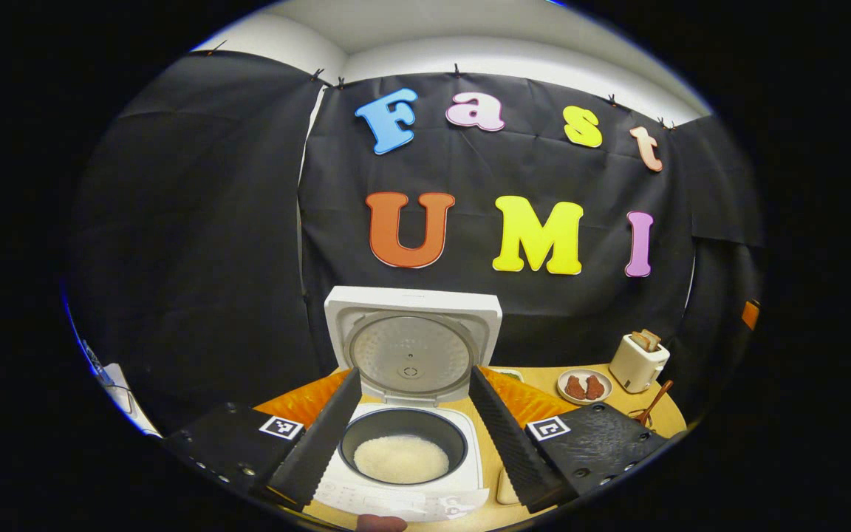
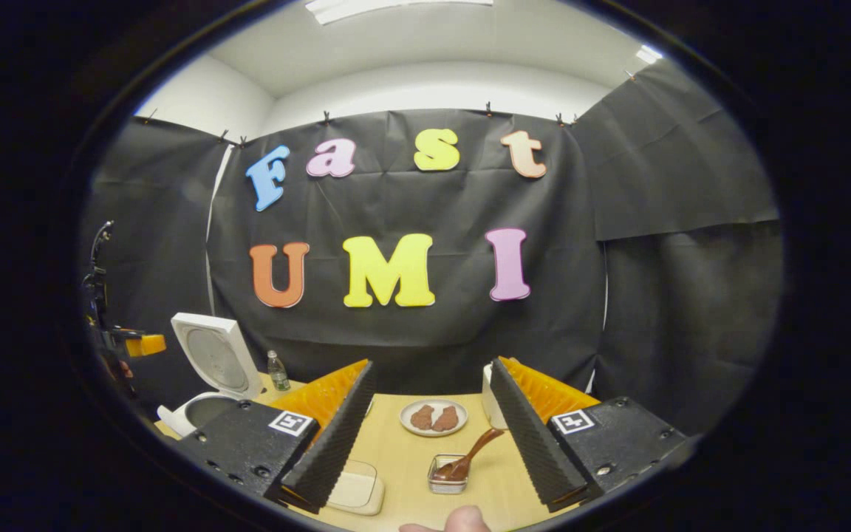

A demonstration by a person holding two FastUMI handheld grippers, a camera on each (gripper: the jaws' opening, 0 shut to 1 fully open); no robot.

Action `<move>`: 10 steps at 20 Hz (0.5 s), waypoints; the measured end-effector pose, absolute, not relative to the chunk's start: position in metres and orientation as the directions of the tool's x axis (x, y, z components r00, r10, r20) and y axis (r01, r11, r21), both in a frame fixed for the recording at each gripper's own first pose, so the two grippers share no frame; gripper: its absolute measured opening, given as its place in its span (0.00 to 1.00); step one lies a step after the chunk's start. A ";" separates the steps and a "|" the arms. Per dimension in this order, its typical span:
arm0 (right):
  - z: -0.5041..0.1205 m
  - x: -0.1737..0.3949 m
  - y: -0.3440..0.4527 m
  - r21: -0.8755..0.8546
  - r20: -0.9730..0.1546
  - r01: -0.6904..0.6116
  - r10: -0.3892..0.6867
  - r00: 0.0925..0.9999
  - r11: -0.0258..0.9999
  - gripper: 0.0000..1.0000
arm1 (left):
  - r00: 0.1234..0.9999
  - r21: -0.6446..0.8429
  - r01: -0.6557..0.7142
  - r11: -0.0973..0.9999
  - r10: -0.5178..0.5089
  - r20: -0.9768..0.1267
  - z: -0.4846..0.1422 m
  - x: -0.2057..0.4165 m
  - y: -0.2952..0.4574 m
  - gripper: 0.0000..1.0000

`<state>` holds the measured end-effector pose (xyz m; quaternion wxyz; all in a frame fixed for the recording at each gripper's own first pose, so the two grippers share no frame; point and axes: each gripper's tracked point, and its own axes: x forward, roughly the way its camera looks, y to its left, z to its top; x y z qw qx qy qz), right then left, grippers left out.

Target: Close the left gripper, press the button to open the rice cooker; take a wooden spoon from the chopstick holder with the right hand, scoop a spoonful of rice and pour it into the rice cooker, then put the wooden spoon back into the chopstick holder.

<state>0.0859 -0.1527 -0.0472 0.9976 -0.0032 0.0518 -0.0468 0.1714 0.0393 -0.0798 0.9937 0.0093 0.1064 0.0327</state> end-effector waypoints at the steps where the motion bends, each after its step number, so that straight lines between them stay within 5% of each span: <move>1: -0.050 0.083 -0.156 -0.012 -0.108 0.093 -0.094 0.990 0.996 1.00 | 0.978 0.033 -0.059 0.998 0.064 -0.198 -0.076 0.163 0.035 0.95; 10: -0.114 0.080 -0.186 0.019 -0.236 0.081 -0.075 0.969 0.997 1.00 | 0.980 0.030 -0.065 0.997 0.069 -0.188 -0.077 0.126 -0.006 0.95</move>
